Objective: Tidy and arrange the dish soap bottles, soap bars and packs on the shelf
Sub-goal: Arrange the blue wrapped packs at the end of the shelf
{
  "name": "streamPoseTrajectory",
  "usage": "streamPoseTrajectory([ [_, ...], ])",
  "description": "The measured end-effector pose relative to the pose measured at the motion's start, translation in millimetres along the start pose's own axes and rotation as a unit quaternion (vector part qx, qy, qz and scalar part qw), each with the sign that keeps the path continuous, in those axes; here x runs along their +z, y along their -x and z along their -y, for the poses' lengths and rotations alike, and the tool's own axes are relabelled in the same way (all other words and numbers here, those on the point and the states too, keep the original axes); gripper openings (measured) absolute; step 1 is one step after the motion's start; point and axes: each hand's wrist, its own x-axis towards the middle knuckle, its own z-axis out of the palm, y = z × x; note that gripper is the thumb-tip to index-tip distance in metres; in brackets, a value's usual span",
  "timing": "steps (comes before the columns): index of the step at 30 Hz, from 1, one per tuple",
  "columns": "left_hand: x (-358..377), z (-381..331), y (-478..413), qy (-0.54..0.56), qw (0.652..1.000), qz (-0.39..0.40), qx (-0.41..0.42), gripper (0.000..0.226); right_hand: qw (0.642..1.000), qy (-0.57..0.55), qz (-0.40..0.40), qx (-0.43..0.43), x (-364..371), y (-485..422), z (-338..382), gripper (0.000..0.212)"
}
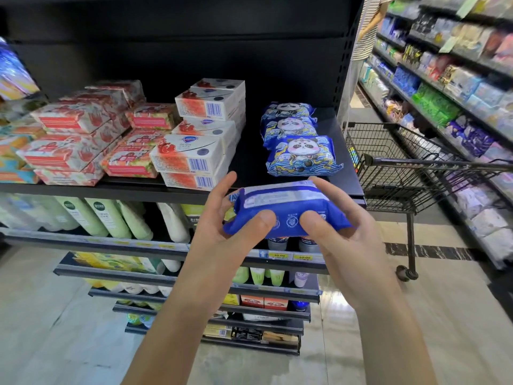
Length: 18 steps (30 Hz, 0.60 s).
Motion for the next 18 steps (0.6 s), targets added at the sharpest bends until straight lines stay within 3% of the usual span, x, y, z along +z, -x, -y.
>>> streamPoseTrajectory([
  [2, -1.8, -3.4, 1.6, 0.025, 0.999, -0.017, -0.024, 0.095, 1.000, 0.002, 0.015, -0.019, -1.8, -0.3, -0.9, 0.074],
  [6, -3.7, -13.0, 1.4, 0.046, 0.998, 0.007, -0.045, 0.054, 0.998, 0.013, 0.031, -0.055, -3.3, -1.4, -3.1, 0.073],
  [13, -6.0, -10.9, -0.1, -0.007, 0.999, 0.013, -0.034, 0.049, 0.997, 0.006, 0.057, -0.052, 1.1, 3.0, -1.1, 0.081],
  [18, -7.2, -4.8, 2.0, -0.009, 1.000, -0.003, -0.010, 0.054, 1.000, 0.022, -0.021, -0.002, 7.8, 2.3, 2.5, 0.079],
])
